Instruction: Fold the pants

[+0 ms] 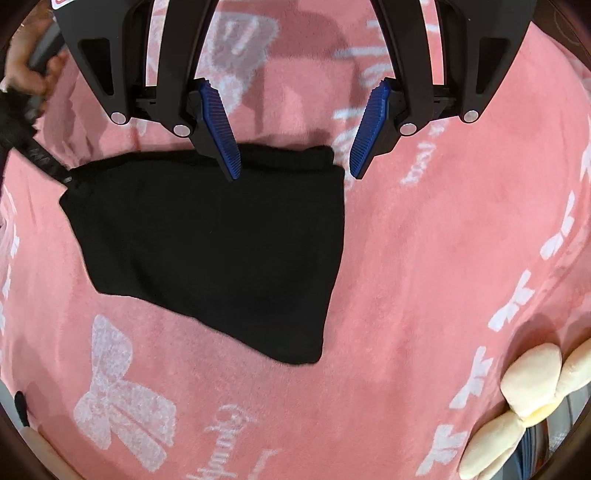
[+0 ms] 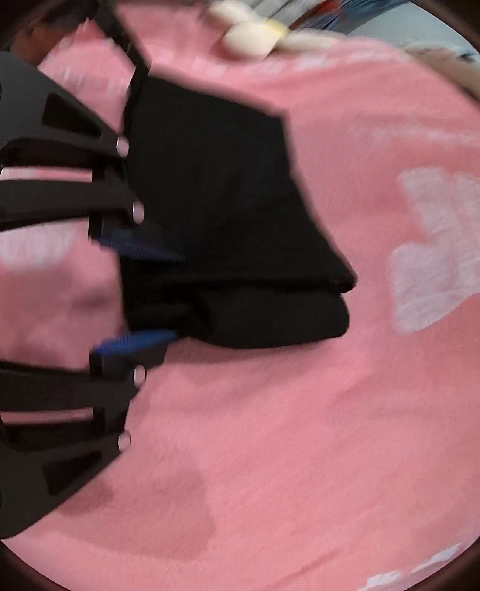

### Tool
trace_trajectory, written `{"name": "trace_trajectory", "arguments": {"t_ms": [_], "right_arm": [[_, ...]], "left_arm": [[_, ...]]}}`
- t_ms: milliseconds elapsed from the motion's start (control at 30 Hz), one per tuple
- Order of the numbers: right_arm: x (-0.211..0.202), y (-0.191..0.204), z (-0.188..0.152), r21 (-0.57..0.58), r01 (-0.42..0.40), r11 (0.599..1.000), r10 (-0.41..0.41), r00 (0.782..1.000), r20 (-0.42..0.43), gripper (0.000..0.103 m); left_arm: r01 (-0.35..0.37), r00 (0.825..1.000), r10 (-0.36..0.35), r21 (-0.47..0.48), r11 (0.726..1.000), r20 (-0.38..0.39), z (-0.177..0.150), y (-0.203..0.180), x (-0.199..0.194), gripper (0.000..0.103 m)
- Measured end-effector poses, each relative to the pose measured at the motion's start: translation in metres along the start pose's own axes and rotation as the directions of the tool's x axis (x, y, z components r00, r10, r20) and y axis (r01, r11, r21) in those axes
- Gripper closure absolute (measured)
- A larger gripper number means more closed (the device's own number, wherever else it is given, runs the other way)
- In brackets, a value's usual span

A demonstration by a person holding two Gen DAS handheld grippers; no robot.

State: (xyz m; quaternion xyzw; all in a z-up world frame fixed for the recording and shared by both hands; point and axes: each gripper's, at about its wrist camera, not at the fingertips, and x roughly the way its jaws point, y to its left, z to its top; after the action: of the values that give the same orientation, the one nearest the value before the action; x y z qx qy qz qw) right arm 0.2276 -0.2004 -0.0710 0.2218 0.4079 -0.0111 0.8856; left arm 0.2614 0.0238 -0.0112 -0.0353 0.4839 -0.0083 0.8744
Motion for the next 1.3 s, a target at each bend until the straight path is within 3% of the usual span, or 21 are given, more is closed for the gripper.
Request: {"name": "trace_trajectory", "arguments": {"t_ms": [67, 200, 267, 333, 400, 600, 700, 1033, 1300], "right_arm": [[-0.023, 0.005, -0.002, 0.000, 0.014, 1.000, -0.014, 0.999, 0.033, 0.058], [-0.081, 0.037, -0.030, -0.149, 0.102, 0.984, -0.078, 0.984, 0.158, 0.057], [-0.101, 0.052, -0.056, -0.212, 0.144, 0.967, -0.100, 0.974, 0.202, 0.039], [-0.121, 0.064, -0.092, -0.271, 0.201, 0.941, -0.127, 0.955, 0.269, 0.029], [-0.130, 0.070, -0.118, -0.302, 0.223, 0.927, -0.133, 0.947, 0.292, 0.027], [-0.152, 0.071, -0.165, -0.265, 0.154, 0.952, -0.101, 0.973, 0.206, 0.020], [-0.164, 0.071, -0.176, -0.244, 0.149, 0.958, -0.099, 0.974, 0.204, 0.016], [-0.192, 0.075, -0.191, -0.206, 0.138, 0.969, -0.093, 0.973, 0.212, 0.015], [-0.199, 0.084, -0.206, -0.197, 0.149, 0.969, -0.106, 0.971, 0.214, 0.015]], "left_arm": [[0.001, 1.000, -0.001, -0.001, 1.000, -0.011, -0.005, 0.000, -0.001, 0.044], [-0.028, 1.000, 0.028, 0.024, 0.999, 0.015, -0.017, 0.001, -0.015, 0.044], [-0.049, 0.998, 0.047, 0.031, 0.998, 0.036, -0.025, 0.000, -0.024, 0.044], [-0.068, 0.996, 0.065, 0.051, 0.996, 0.057, -0.037, -0.001, -0.035, 0.043], [-0.074, 0.994, 0.068, 0.071, 0.995, 0.083, -0.049, -0.002, -0.044, 0.041], [-0.051, 0.991, 0.041, 0.074, 0.996, 0.131, -0.096, -0.005, -0.088, 0.038], [-0.016, 0.991, 0.010, 0.043, 0.999, 0.136, -0.115, -0.006, -0.105, 0.032], [-0.036, 0.990, 0.033, 0.017, 0.999, 0.140, -0.159, -0.014, -0.124, 0.032], [-0.017, 0.993, 0.010, 0.061, 0.998, 0.121, -0.180, -0.019, -0.128, 0.032]]}}
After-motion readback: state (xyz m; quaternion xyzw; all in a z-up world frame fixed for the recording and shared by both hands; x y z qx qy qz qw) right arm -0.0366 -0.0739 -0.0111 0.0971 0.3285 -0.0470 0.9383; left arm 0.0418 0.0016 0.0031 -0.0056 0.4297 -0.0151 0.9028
